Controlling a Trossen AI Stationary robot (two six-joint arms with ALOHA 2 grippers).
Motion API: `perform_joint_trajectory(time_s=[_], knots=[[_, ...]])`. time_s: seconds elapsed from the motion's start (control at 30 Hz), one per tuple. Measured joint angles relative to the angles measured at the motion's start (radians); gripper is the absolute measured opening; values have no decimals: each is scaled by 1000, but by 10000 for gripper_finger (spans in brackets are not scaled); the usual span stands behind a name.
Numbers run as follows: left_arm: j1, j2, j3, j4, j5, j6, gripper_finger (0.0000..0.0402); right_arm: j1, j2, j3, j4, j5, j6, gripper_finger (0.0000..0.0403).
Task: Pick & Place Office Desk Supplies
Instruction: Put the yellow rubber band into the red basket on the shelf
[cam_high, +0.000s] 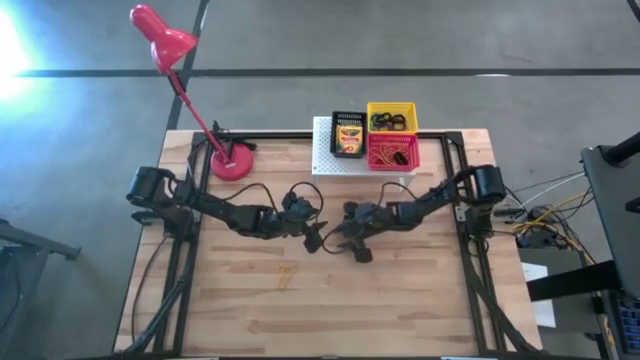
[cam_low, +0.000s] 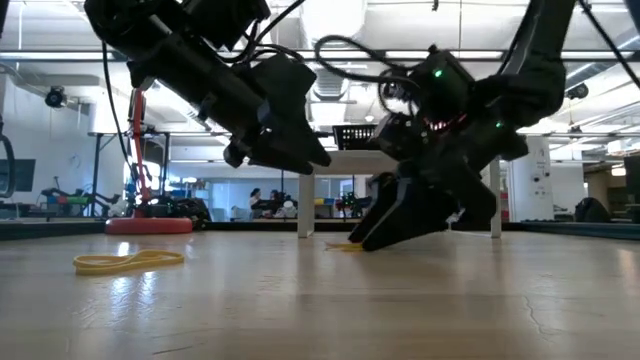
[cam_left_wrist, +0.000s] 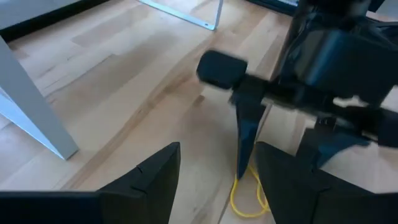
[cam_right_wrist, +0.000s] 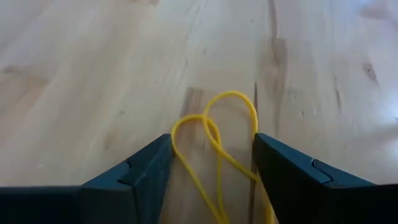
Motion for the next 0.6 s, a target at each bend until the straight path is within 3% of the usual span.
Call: perform_joint_trajectory(time_s=[0.17,0.4,0.6], knots=[[0,0,0,-6,0,-13,216,-39,16,5,-1,-36,0,199],[-2,0,0,-11,0,-36,216,-65,-74,-26,-172,-23,36,100],[-2,0,0,-12,0,-51,216,-9,-233,-71,-352,8,104,19]])
